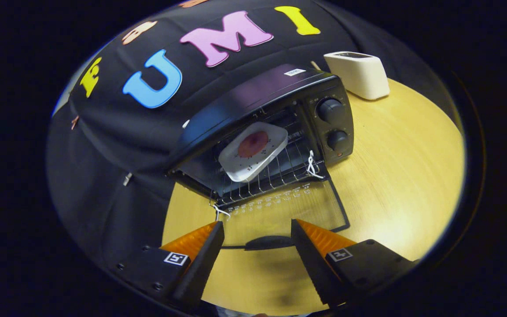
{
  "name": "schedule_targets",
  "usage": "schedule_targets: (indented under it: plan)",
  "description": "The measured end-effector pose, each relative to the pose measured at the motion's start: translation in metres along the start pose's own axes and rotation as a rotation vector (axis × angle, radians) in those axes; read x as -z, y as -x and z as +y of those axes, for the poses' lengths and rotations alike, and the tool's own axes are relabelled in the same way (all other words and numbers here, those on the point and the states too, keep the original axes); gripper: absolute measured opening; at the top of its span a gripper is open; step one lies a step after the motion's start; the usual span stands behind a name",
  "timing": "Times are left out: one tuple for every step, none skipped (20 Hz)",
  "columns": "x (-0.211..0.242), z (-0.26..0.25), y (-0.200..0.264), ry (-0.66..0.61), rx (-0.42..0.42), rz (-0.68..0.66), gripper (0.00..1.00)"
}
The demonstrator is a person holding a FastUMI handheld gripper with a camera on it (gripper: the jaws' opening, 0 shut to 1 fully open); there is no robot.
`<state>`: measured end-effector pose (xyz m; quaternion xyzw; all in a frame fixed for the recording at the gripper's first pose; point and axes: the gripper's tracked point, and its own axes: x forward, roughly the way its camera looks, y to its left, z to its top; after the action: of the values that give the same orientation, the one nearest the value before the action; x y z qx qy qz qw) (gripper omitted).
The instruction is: Open the toaster oven, put the food inside, and close the toaster oven door.
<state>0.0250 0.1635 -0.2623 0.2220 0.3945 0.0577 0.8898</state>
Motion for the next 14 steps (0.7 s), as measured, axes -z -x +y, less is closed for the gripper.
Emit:
schedule_targets:
  plan:
    - [0.008,-0.005,0.003,0.057,0.021,0.005,0.99]
    - [0.017,-0.011,0.004,0.112,0.037,0.02,0.99]
    - [0.027,-0.015,0.005,0.164,0.052,0.034,0.99]
    - [0.035,-0.021,0.006,0.214,0.078,0.044,0.99]
    - [0.04,-0.027,0.006,0.262,0.11,0.048,0.99]
    - [0.044,-0.035,0.005,0.306,0.146,0.047,0.99]
    - [0.047,-0.04,0.003,0.344,0.174,0.045,0.99]
    - [0.052,-0.041,0.0,0.372,0.193,0.044,0.99]
    - [0.058,-0.043,-0.005,0.391,0.206,0.055,0.99]
    - [0.064,-0.045,-0.01,0.402,0.217,0.074,0.99]
    - [0.071,-0.047,-0.015,0.404,0.227,0.089,0.99]
    - [0.074,-0.049,-0.02,0.403,0.239,0.091,0.99]
    - [0.075,-0.049,-0.024,0.404,0.25,0.084,0.99]
    - [0.078,-0.05,-0.029,0.411,0.259,0.082,0.99]
